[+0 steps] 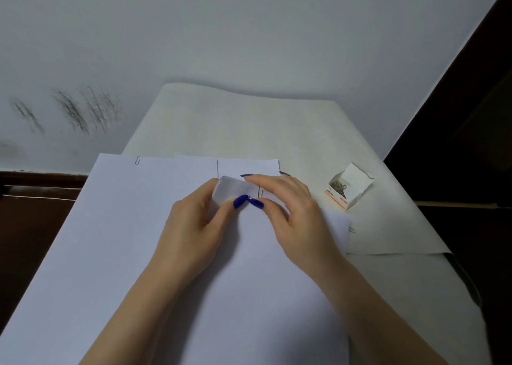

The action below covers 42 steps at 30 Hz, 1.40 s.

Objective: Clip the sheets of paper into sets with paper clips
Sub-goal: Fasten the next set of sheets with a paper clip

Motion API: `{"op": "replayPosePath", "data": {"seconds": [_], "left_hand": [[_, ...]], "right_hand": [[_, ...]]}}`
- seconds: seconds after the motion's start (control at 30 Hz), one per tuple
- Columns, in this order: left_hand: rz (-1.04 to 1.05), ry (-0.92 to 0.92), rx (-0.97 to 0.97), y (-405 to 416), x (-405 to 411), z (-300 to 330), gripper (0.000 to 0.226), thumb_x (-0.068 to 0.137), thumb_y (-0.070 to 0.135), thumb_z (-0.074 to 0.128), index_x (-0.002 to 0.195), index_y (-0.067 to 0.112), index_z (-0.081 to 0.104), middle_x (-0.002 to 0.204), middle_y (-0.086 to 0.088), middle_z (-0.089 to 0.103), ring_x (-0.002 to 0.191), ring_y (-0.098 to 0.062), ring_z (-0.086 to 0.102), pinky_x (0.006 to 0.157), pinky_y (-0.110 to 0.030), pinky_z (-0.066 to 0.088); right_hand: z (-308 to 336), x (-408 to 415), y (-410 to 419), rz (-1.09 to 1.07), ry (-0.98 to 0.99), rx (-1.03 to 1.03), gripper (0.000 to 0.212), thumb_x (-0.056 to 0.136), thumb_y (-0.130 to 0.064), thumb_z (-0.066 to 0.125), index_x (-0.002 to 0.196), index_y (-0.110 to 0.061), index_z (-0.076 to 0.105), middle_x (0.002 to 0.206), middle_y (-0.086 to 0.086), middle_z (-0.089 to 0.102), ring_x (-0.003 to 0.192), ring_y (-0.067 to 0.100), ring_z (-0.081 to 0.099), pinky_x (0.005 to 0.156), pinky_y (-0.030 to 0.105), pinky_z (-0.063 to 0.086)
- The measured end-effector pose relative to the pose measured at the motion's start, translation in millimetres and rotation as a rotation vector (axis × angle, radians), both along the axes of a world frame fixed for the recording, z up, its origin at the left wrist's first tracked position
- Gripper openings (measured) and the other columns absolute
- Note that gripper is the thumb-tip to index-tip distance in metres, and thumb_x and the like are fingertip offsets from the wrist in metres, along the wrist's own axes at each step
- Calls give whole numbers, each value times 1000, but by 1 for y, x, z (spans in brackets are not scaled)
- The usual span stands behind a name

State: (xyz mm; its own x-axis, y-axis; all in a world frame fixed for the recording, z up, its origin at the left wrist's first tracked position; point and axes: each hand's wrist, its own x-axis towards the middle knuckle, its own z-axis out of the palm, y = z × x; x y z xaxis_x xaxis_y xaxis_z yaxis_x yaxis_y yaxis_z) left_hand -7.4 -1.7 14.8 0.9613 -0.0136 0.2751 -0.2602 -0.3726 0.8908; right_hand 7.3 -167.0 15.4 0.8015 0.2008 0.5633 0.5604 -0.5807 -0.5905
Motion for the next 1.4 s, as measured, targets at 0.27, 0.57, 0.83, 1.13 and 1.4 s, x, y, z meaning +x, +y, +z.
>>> {"op": "replayPosePath", "data": {"seconds": [0.27,0.57,0.83,1.13,1.4], "left_hand": [[12,32,-72,1,1,0,13,91,39,61,90,30,71,78,13,73,65,-4,62,56,-14,44],[19,63,-84,-1,0,0,16,88,43,62,87,30,71,76,5,71,63,-12,61,56,-22,43],[16,40,-77,-2,0,0,24,88,44,62,88,21,69,77,-3,71,73,-28,63,60,-40,48],[53,22,-62,7,4,2,16,90,42,61,87,28,68,78,11,73,64,-5,64,55,-14,45],[252,-26,-174,34,13,2,16,87,42,66,84,27,69,74,17,72,60,4,57,55,-9,43]], "right_hand": [[-2,1,3,-14,29,62,39,88,1,52,121,-16,64,111,-9,67,103,4,61,119,41,18],[-8,6,0,-59,49,160,13,84,-10,59,86,-21,67,81,-42,60,86,-22,51,109,10,20],[-4,10,-2,-85,217,141,25,87,-18,66,73,-37,55,75,-32,62,80,-1,59,116,18,9],[-4,4,-5,-196,-4,-81,53,81,-47,65,128,-28,51,115,-16,58,118,1,46,120,38,1],[-8,10,-26,-338,123,303,74,78,-47,65,141,-21,35,134,-5,48,127,6,39,109,36,35]]}}
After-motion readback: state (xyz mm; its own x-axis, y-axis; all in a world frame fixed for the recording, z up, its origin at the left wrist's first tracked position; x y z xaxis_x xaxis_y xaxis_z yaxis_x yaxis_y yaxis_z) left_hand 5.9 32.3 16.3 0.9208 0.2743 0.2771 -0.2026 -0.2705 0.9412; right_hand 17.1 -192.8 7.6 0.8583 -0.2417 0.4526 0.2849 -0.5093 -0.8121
